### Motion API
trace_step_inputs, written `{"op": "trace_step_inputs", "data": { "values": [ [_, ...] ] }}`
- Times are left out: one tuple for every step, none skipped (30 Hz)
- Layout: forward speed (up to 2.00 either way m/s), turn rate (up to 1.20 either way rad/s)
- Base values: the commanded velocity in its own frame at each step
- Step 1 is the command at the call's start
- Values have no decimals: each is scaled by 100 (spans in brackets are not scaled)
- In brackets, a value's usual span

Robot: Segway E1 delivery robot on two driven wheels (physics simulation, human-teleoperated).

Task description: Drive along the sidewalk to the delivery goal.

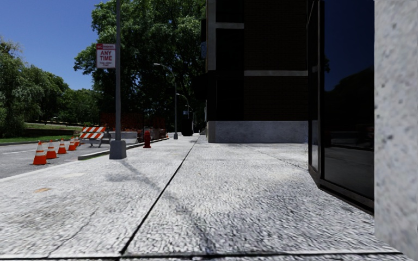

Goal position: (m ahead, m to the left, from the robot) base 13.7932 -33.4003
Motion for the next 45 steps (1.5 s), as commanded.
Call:
{"op": "trace_step_inputs", "data": {
  "values": [
    [200, 0],
    [200, 0],
    [200, 0],
    [200, 0],
    [200, 0],
    [200, 0],
    [200, 0],
    [200, 0],
    [200, 0],
    [200, 0],
    [200, 0],
    [200, 0],
    [200, -6],
    [200, -14],
    [200, -21],
    [200, -21],
    [200, -25],
    [200, -26],
    [200, -26],
    [200, -29],
    [200, -31],
    [200, -32],
    [200, -32],
    [200, -33],
    [200, -34],
    [200, -34],
    [200, -36],
    [200, -38],
    [200, -39],
    [200, -39],
    [200, -39],
    [200, -39],
    [200, -39],
    [200, -39],
    [200, -39],
    [200, -40],
    [200, -40],
    [200, -40],
    [200, -40],
    [200, -40],
    [200, -40],
    [200, -40],
    [200, -40],
    [200, -40],
    [200, -40]
  ]
}}
